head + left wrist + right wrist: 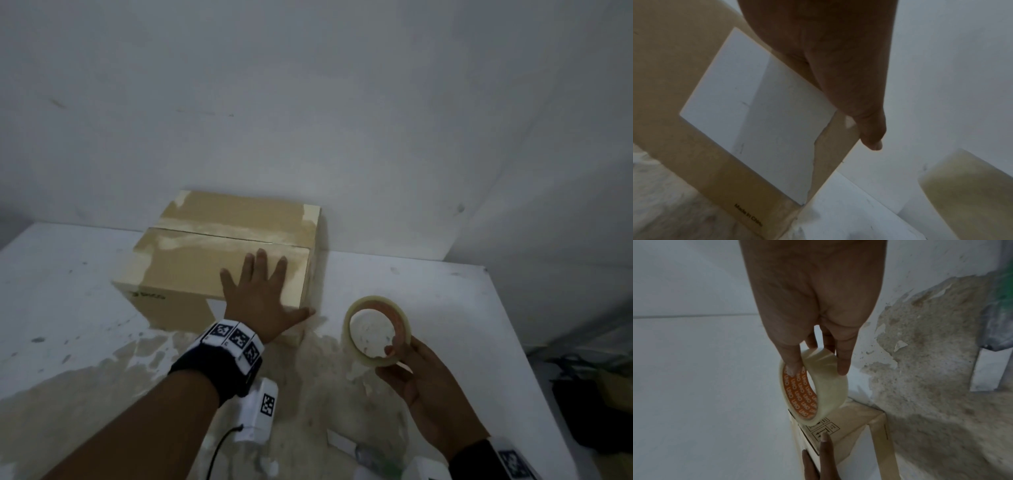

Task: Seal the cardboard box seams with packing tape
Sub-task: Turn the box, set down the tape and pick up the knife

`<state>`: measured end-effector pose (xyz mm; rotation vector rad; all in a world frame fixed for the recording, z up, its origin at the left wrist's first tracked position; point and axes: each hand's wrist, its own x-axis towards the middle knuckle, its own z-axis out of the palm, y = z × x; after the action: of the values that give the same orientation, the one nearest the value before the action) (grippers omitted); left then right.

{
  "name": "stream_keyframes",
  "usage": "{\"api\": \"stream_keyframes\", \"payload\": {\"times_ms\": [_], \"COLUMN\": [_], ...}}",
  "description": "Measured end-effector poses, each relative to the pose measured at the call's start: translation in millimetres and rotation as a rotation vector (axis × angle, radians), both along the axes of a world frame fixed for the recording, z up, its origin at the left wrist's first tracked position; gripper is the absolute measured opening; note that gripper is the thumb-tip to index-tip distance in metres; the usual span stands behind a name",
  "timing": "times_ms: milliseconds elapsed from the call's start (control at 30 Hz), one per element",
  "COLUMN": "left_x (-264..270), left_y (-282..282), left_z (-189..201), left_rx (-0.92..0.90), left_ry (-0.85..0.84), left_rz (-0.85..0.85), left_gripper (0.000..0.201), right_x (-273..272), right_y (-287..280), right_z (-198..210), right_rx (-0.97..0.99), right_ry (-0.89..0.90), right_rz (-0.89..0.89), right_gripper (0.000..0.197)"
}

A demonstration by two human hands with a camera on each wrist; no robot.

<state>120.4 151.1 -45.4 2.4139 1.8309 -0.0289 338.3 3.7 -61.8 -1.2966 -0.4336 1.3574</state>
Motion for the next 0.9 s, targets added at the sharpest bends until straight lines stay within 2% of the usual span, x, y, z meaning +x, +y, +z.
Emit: {"api": "stream_keyframes", "payload": {"times_ms": [267,433,600,667,800,900], "left_x": [1.8,-1.7,-0.6,0.6,2.1,2.3], "left_y": [25.0,35.2,42.0,44.8,45.9,45.4], "left_z": [4.0,6.5,0.3,-1.1,-2.4,-2.6], "left_rx": [-0.058,0.019,-0.012,0.000,0.013,0.020], "left_ry": [0.020,-0.042,-0.046,-0.041,-0.034,-0.045], "left_rz": [-0.021,-0.046,0.001,0.012,0.019,0.024], "left_gripper": [0.109,0.091,0.084,0.086,0.085,0.084], "right_x": [-1.6,2.9,20.2,26.4,37.3,45.4], "right_y": [2.1,21.7,62.6,82.7,120.3,146.1], "right_z": [-5.6,-8.7,-36.1,-47.1,-67.2,-81.8], "right_rx": [-0.049,-0.111,-0.313,-0.322,-0.328,-0.349], "right_ry": [0.020,0.087,-0.088,-0.162,-0.282,-0.334], "right_rz": [-0.040,-0.125,-0.087,-0.066,-0.017,-0.037], "right_gripper": [0.023,0.014,0.018,0.014,0.020,0.011]}}
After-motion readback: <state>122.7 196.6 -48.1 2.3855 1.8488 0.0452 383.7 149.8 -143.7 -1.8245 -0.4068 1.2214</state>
